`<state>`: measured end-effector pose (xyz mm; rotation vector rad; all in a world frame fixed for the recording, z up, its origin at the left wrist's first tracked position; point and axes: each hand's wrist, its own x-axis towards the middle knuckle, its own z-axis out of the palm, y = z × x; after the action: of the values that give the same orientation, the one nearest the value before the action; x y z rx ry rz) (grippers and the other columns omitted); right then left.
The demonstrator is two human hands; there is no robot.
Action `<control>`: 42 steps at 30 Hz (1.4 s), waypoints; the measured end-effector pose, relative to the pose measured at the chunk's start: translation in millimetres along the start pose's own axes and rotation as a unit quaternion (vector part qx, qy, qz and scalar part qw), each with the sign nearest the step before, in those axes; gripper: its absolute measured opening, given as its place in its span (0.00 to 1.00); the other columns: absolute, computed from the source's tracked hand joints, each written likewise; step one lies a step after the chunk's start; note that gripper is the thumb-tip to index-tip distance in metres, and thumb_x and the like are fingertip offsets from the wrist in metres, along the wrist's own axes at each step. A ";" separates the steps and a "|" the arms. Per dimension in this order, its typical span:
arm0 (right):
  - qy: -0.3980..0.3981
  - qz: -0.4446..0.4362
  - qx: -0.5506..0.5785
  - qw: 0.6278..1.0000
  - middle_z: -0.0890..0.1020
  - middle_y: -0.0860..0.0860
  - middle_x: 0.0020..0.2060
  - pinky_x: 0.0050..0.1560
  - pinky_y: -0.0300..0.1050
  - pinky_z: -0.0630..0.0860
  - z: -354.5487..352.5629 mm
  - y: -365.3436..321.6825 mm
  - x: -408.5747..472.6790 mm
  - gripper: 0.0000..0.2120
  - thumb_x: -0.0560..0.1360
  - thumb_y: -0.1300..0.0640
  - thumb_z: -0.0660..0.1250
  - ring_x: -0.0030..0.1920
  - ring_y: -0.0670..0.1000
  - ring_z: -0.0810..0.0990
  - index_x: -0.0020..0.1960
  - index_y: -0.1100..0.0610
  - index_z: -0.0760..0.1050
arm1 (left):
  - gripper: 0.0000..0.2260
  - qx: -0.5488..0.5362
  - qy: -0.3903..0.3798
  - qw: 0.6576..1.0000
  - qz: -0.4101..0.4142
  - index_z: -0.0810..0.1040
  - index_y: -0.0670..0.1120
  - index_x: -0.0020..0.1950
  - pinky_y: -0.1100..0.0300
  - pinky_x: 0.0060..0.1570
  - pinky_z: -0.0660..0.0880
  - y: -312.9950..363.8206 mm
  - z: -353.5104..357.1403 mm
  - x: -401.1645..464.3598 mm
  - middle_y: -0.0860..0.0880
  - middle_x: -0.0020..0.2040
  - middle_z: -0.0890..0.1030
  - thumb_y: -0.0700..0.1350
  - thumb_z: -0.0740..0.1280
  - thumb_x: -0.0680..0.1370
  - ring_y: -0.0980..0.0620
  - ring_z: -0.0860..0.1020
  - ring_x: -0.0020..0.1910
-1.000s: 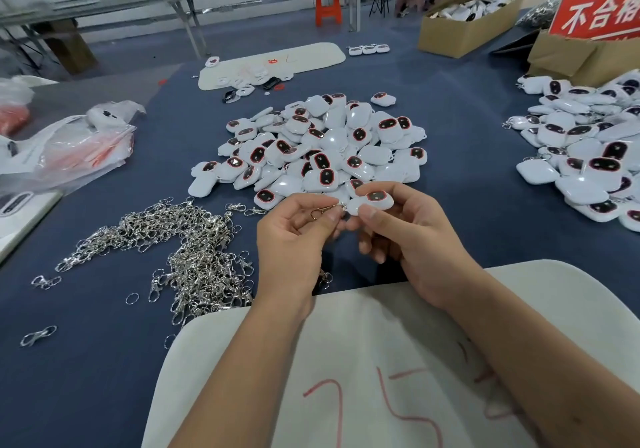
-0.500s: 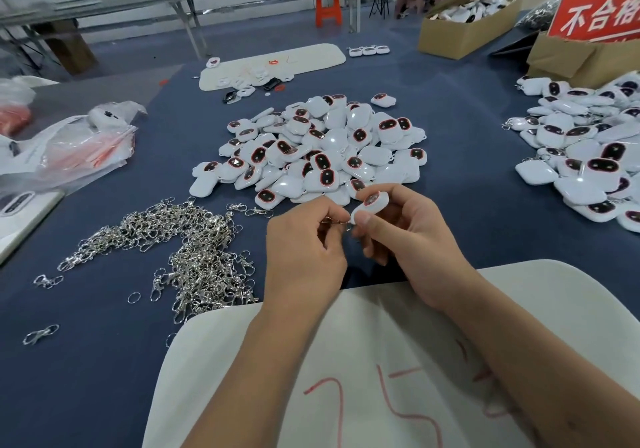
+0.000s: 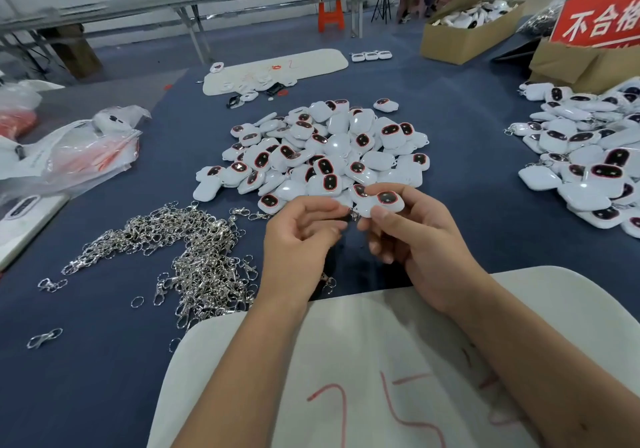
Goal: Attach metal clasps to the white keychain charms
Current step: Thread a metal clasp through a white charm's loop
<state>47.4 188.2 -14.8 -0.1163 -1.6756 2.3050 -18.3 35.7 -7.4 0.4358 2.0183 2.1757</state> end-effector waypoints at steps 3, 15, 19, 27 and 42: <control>-0.009 0.004 0.011 1.000 0.83 0.56 0.40 0.31 0.41 0.71 -1.4 0.4 0.5 0.17 0.76 0.58 0.69 0.33 0.53 0.76 0.64 0.61 0.77 | 0.09 0.022 -0.070 0.997 0.036 0.82 0.42 0.53 0.61 0.54 0.79 2.3 2.5 -3.0 0.44 0.48 0.86 0.31 0.70 0.76 0.49 0.84 0.51; -0.015 0.005 0.015 1.000 0.84 0.58 0.40 0.30 0.40 0.72 -0.1 0.7 -2.2 0.18 0.76 0.58 0.70 0.32 0.52 0.76 0.64 0.62 0.77 | 0.08 -0.052 0.001 0.999 0.012 0.85 0.44 0.45 0.59 0.48 0.80 -1.7 0.4 -0.4 0.39 0.43 0.86 0.31 0.74 0.74 0.47 0.84 0.44; -0.012 -0.005 -0.003 1.000 0.84 0.58 0.40 0.31 0.40 0.72 0.5 0.5 -1.7 0.16 0.76 0.57 0.70 0.33 0.53 0.77 0.63 0.60 0.78 | 0.09 -0.020 0.016 0.999 0.036 0.85 0.43 0.43 0.67 0.41 0.76 -0.9 3.0 -2.4 0.41 0.38 0.84 0.30 0.73 0.74 0.50 0.79 0.38; 0.002 -0.033 -0.053 0.998 0.81 0.55 0.36 0.30 0.40 0.70 0.5 3.5 -1.7 0.14 0.77 0.57 0.71 0.32 0.52 0.75 0.61 0.58 0.79 | 0.09 0.168 0.017 0.980 0.107 0.87 0.46 0.43 0.61 0.39 0.77 -1.7 7.4 -7.2 0.52 0.36 0.85 0.32 0.73 0.73 0.52 0.80 0.35; 0.408 -0.114 -0.122 0.898 0.85 0.49 0.42 0.43 0.51 0.82 -34.0 -11.4 4.9 0.14 0.79 0.55 0.70 0.37 0.49 0.83 0.64 0.51 0.76 | 0.09 0.101 -0.004 0.994 0.037 0.85 0.44 0.49 0.66 0.48 0.80 5.0 99.2 17.8 0.51 0.43 0.87 0.32 0.74 0.74 0.59 0.85 0.42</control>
<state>52.7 224.0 -14.5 -0.7745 -1.3956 1.5157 -4.4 134.9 5.3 0.5511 2.2623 2.0111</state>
